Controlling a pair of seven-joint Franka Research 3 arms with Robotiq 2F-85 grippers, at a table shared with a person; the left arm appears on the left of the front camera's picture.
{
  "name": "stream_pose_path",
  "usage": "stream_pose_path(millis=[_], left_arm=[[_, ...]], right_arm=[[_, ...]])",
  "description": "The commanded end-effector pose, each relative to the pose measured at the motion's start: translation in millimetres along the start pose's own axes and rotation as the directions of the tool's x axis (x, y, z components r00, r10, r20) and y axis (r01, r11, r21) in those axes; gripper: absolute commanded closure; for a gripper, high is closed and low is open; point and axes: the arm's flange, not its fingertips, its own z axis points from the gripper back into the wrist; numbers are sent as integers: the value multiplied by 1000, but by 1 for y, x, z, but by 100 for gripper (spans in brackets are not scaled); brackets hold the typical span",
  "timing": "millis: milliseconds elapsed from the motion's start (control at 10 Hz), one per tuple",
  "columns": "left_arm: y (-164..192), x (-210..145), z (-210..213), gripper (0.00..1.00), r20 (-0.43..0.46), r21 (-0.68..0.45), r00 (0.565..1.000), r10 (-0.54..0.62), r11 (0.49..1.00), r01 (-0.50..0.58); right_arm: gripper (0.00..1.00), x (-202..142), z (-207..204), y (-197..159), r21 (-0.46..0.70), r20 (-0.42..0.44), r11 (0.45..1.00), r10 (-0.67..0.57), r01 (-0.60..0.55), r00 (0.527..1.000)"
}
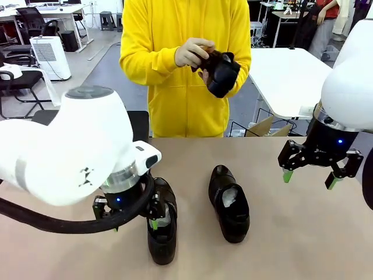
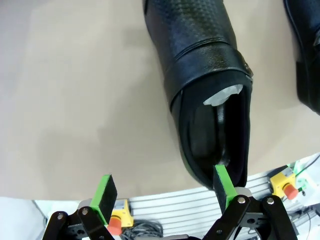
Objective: Organize the shoes by placing them on the stand.
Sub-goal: Place the Shoe from the middle of the table onto the Shoes Stand.
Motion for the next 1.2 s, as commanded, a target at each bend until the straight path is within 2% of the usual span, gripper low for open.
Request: stream_pose_path(millis=[0, 100, 200, 600, 700, 1100], left_arm=[[-6, 7, -13, 0, 38, 17, 999, -17, 1000, 16], [-7, 11, -21, 0, 20, 3, 999, 35, 999, -35], [-8, 15, -28, 12, 35, 8, 998, 57, 998, -57], [-11, 23, -53, 88, 53, 61, 995, 82, 994, -86], [-11, 24, -52, 100, 58, 53, 994, 89, 994, -92], [-9, 28, -50, 100, 32, 23, 995, 93, 995, -93]], right_arm=[[0, 1, 1, 0, 12, -7, 1000, 1, -1, 1000], [0, 1, 1, 0, 12, -7, 1000, 1, -1, 1000], [0, 1, 1, 0, 12, -7, 1000, 1, -1, 1000], [0, 1, 1, 0, 12, -7, 1000, 1, -1, 1000], [0, 1, 1, 0, 12, -7, 1000, 1, -1, 1000], [0, 1, 1, 0, 12, -7, 1000, 1, -1, 1000]])
